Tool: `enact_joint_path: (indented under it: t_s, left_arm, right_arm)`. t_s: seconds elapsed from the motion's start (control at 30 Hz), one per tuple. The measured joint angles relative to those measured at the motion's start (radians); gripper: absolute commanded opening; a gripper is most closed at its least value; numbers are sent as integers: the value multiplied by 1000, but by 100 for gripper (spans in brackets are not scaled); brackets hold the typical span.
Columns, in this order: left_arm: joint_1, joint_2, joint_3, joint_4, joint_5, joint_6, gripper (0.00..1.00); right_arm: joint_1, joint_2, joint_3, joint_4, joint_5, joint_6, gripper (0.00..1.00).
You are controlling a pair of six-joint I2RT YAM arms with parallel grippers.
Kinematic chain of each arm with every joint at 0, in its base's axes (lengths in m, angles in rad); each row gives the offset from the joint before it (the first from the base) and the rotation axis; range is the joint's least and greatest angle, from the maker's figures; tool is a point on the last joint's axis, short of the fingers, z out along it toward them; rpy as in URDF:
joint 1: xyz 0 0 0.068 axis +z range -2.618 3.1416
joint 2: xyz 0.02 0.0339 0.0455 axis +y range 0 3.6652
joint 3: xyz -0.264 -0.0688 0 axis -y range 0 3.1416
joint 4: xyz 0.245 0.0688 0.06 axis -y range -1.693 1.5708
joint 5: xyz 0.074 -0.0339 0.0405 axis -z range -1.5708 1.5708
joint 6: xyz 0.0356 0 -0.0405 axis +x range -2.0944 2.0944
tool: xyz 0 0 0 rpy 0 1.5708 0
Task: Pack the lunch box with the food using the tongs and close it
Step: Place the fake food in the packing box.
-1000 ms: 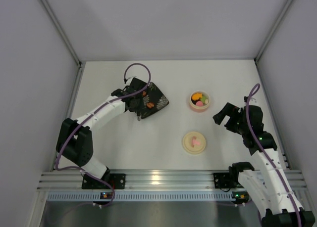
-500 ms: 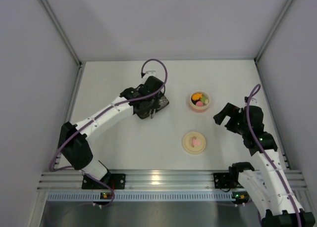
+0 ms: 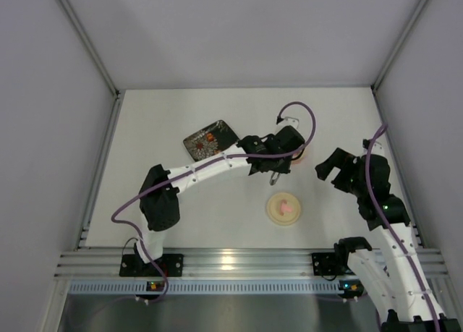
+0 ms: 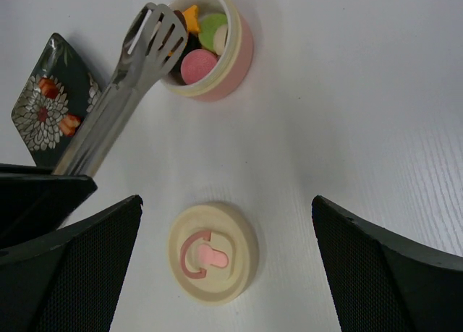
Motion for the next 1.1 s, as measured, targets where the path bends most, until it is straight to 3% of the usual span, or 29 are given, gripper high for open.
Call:
enact_joint_path:
  t_s: [1.1]
  left_arm:
    - [-10, 86, 66, -45, 14, 34, 35]
  right_arm:
    - [0, -4, 5, -5, 4, -11, 100]
